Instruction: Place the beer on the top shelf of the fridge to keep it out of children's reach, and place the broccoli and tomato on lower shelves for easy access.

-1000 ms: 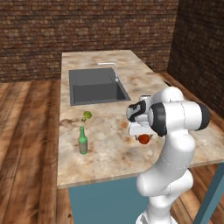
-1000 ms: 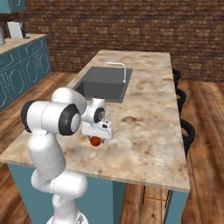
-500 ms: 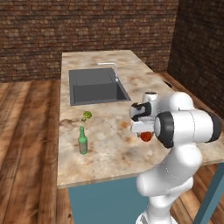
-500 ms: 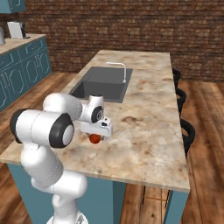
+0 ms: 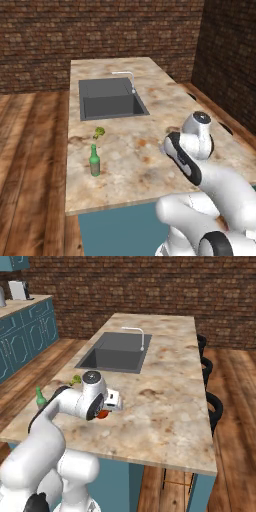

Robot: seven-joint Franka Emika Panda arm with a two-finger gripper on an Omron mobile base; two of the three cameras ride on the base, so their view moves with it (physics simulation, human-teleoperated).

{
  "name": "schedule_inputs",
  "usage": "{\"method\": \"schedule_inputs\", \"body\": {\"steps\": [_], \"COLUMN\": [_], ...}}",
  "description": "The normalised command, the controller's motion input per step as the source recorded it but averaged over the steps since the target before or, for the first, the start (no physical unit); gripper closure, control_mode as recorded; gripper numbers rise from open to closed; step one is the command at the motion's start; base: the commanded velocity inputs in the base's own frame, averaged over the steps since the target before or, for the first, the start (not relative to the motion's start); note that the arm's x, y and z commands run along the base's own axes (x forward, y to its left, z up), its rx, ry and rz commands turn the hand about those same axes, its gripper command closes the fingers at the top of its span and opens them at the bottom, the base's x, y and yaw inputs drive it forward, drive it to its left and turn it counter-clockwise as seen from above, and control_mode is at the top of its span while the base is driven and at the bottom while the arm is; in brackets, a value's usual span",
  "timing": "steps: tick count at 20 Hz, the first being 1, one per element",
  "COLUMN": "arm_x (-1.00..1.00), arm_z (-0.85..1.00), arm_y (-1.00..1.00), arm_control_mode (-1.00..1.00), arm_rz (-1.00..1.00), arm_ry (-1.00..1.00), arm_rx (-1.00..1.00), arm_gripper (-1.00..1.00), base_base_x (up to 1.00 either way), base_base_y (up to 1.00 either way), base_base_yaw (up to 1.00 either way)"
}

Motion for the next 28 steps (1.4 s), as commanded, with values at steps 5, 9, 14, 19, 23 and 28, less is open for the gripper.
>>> {"method": "schedule_inputs", "body": {"steps": [5, 9, 14, 19, 23, 28], "arm_x": [-0.96, -0.81, -0.71, -0.61, -0.54, -0.46], "arm_z": [1.00, 1.00, 1.00, 0.73, 0.31, 0.34], "arm_y": [0.00, 0.00, 0.00, 0.09, 0.30, 0.39], "arm_control_mode": [-1.00, -1.00, -1.00, -1.00, -1.00, -1.00], "arm_rz": [0.08, 0.07, 0.06, 0.06, 0.03, 0.00], "arm_ry": [-0.51, -0.44, -0.41, -0.21, 0.00, 0.00], "arm_rx": [0.00, 0.00, 0.00, -0.09, -0.17, -0.21], "arm_gripper": [1.00, 1.00, 1.00, 1.00, 1.00, 1.00], "base_base_x": [0.00, 0.00, 0.00, 0.00, 0.00, 0.00], "base_base_y": [0.00, 0.00, 0.00, 0.00, 0.00, 0.00], "base_base_yaw": [0.00, 0.00, 0.00, 0.00, 0.00, 0.00]}}
